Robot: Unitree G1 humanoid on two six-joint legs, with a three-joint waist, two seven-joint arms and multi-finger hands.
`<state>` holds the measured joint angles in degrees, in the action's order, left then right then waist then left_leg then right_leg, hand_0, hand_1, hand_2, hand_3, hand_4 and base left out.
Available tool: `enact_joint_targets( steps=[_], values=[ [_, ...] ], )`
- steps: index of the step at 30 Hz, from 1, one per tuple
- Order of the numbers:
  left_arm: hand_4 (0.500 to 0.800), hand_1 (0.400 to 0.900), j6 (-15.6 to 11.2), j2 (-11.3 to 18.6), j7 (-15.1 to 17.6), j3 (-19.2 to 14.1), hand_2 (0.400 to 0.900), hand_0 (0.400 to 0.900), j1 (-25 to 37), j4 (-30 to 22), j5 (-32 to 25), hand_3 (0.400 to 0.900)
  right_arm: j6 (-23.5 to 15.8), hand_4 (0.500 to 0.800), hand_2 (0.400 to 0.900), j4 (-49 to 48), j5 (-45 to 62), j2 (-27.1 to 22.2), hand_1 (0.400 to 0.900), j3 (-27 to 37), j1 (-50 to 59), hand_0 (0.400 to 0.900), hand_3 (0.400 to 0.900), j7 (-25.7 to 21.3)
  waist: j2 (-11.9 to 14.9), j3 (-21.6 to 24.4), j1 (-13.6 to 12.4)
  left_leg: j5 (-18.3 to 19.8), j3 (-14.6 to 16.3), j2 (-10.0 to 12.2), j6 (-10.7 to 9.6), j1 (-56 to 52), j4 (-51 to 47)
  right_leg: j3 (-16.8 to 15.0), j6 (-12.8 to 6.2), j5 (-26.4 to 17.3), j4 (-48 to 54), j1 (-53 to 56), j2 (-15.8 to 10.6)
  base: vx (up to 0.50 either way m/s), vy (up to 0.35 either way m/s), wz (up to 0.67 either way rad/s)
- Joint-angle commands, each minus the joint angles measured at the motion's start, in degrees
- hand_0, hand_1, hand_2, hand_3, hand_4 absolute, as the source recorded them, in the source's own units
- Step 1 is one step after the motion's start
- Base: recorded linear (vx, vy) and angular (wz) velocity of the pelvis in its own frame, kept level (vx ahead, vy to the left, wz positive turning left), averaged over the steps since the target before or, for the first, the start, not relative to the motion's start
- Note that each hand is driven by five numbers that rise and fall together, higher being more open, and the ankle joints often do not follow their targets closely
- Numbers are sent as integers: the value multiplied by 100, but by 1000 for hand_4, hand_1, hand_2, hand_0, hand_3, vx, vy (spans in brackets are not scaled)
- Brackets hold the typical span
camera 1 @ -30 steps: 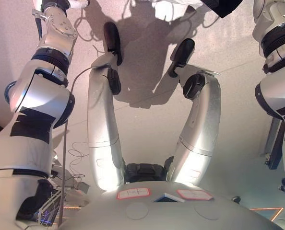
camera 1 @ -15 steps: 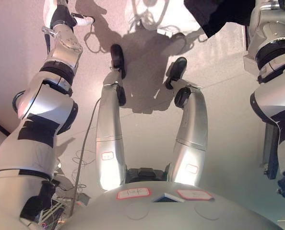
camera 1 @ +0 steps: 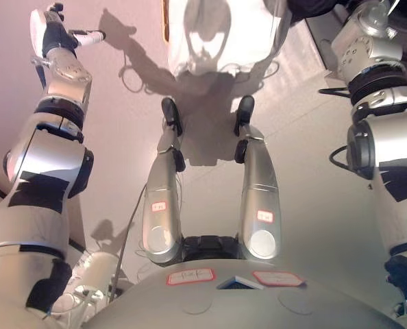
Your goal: Put the clothes in the basket into the washing machine.
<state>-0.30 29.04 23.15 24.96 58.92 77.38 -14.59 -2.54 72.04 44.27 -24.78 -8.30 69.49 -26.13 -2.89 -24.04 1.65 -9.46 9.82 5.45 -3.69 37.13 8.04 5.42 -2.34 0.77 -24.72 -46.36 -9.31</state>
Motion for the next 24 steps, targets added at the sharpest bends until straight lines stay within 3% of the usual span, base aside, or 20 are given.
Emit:
enact_joint_targets(
  steps=[1,7,11,19,24],
  values=[
    [800,900,-129,-474,259,-155,900,900,-807,524,-9,900,-770,500,400,28,826,56,400,27,-457,400,400,109,-518,1168,1,105,-71,-105,-319,-121,-269,-104,-186,-209,895,507,236,55,35,-12],
    [800,900,-184,-846,365,-251,900,900,-1250,409,-63,900,-1301,500,400,-259,1901,175,400,718,-679,400,400,180,-801,1306,-48,16,5,-158,-356,-753,-677,-151,-202,-133,1072,1008,210,80,36,-3],
    [800,900,-246,-883,327,-252,900,900,-1384,311,-78,900,-1398,500,400,-13,2145,-211,400,884,-377,400,400,265,-1080,1385,-205,-109,-30,-163,-410,-952,-913,-142,-189,9,968,1070,187,46,-7,11],
    [800,900,-443,-702,172,-436,900,900,-2481,-57,100,900,-1672,500,400,-613,1801,-1097,400,742,-47,400,400,82,-1464,1532,-510,-369,-231,-72,-587,-1176,-1265,-29,-149,308,699,1133,208,33,-51,10],
    [800,900,-507,-620,68,-469,900,900,-2734,-156,143,900,-1687,500,400,-877,1774,-1325,400,564,52,400,400,263,-1511,1576,-572,-419,-354,-48,-647,-1185,-1294,18,-151,413,592,1153,223,30,-61,6]
  ],
)
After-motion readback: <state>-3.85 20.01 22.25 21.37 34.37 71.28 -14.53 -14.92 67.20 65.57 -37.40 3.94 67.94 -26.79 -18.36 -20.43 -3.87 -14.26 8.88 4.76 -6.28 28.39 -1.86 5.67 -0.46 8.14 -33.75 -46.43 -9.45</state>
